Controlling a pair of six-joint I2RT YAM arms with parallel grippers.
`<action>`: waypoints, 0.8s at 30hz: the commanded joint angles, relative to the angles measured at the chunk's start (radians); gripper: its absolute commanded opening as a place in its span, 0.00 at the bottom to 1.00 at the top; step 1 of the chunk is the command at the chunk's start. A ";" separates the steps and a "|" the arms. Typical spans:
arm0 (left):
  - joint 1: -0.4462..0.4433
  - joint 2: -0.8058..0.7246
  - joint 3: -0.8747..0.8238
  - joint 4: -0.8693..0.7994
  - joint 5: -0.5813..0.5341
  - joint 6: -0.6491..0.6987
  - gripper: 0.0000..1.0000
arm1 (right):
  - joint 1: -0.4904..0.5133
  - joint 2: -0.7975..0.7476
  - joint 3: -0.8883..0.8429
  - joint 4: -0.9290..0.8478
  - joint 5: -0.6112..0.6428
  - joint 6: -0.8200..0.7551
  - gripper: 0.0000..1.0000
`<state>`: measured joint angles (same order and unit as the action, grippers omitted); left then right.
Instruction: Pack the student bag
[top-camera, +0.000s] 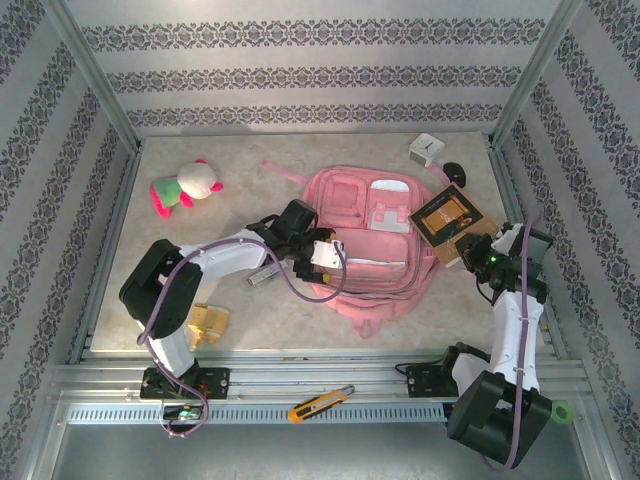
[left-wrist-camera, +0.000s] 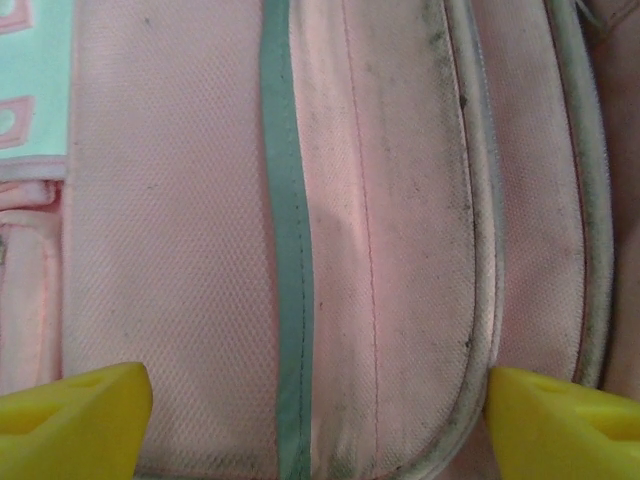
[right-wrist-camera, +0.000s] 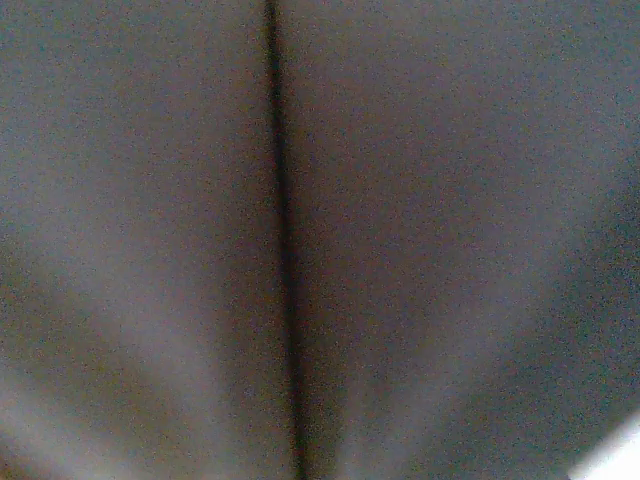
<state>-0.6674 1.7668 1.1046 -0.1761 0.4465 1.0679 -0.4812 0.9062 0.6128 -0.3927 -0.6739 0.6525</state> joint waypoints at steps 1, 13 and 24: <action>-0.015 0.029 0.033 -0.027 -0.015 0.094 0.87 | 0.018 0.000 0.004 0.050 -0.044 -0.011 0.00; -0.046 0.046 -0.006 -0.007 0.009 0.083 0.88 | 0.105 0.093 0.030 0.052 0.001 -0.021 0.00; -0.061 0.027 -0.012 0.031 -0.013 -0.018 0.19 | 0.202 0.157 0.033 0.116 0.046 0.003 0.00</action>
<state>-0.7208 1.8305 1.1137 -0.1867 0.4416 1.0809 -0.3370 1.0359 0.6281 -0.2680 -0.5797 0.6563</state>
